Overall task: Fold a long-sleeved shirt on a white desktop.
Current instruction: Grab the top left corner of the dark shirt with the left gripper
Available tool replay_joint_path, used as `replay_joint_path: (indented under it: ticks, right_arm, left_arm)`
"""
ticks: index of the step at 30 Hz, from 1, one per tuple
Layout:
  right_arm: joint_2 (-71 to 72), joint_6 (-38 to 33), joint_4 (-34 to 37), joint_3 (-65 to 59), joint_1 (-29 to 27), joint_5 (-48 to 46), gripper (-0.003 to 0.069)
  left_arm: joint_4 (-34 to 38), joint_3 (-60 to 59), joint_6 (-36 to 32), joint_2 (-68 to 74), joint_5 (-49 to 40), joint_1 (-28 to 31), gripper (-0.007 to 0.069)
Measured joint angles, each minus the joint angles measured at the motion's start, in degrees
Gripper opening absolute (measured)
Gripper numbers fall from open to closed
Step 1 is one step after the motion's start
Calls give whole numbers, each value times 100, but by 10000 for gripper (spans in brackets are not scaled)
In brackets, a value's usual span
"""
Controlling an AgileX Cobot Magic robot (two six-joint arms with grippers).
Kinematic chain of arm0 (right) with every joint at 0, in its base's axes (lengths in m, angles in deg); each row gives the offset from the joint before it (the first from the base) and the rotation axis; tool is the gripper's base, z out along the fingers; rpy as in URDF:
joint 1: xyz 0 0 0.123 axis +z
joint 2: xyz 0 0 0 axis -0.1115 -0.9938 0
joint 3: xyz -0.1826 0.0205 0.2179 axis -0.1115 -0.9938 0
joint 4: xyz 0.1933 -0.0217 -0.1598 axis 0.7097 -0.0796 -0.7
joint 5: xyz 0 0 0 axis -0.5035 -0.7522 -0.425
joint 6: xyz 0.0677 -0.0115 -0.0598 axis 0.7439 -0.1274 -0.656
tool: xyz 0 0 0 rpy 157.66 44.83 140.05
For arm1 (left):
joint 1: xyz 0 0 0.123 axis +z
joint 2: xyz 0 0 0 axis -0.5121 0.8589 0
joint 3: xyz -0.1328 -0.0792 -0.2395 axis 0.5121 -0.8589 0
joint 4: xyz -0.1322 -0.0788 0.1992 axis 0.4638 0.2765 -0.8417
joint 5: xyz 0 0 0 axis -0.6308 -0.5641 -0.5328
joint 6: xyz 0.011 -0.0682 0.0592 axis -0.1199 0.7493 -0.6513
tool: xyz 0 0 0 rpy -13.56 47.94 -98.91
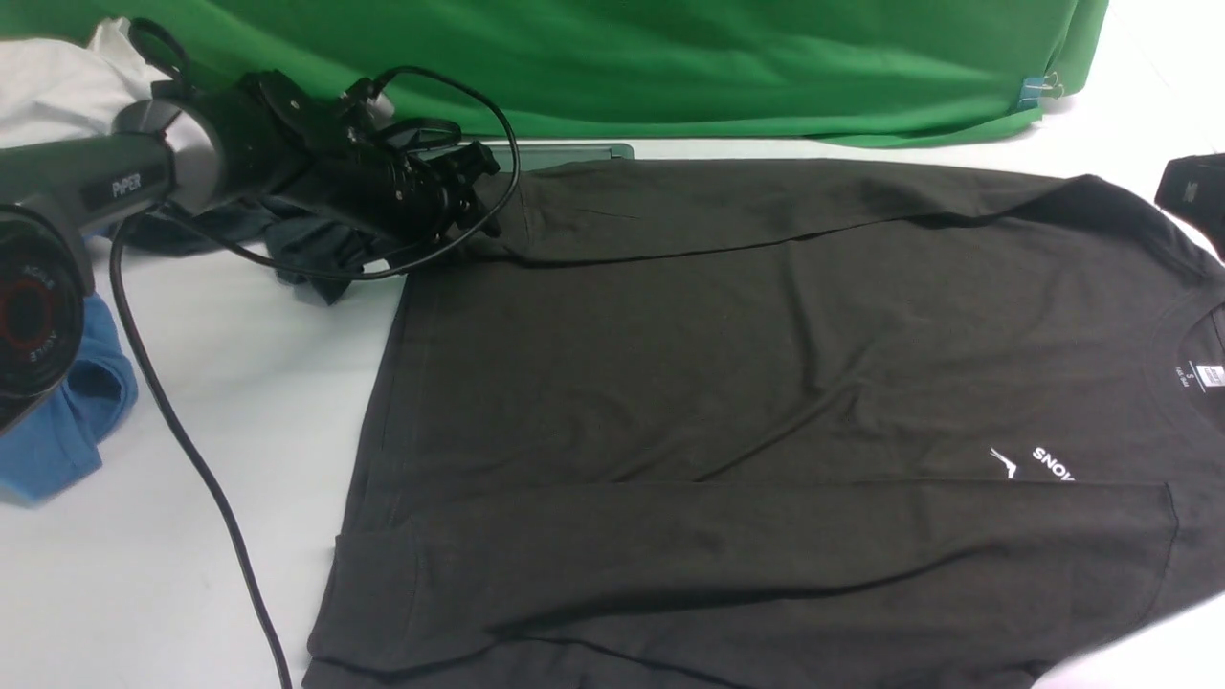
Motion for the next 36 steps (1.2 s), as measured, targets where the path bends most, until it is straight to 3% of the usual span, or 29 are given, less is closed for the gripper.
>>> replay_joint_path:
  ticks: [26, 36]
  right_arm:
    - [0, -18, 0, -2, 0, 21, 241]
    - [0, -29, 0, -2, 0, 21, 241]
  left_arm:
    - [666, -1, -687, 130, 201, 0, 344]
    - [750, 6, -714, 236, 249, 0, 83]
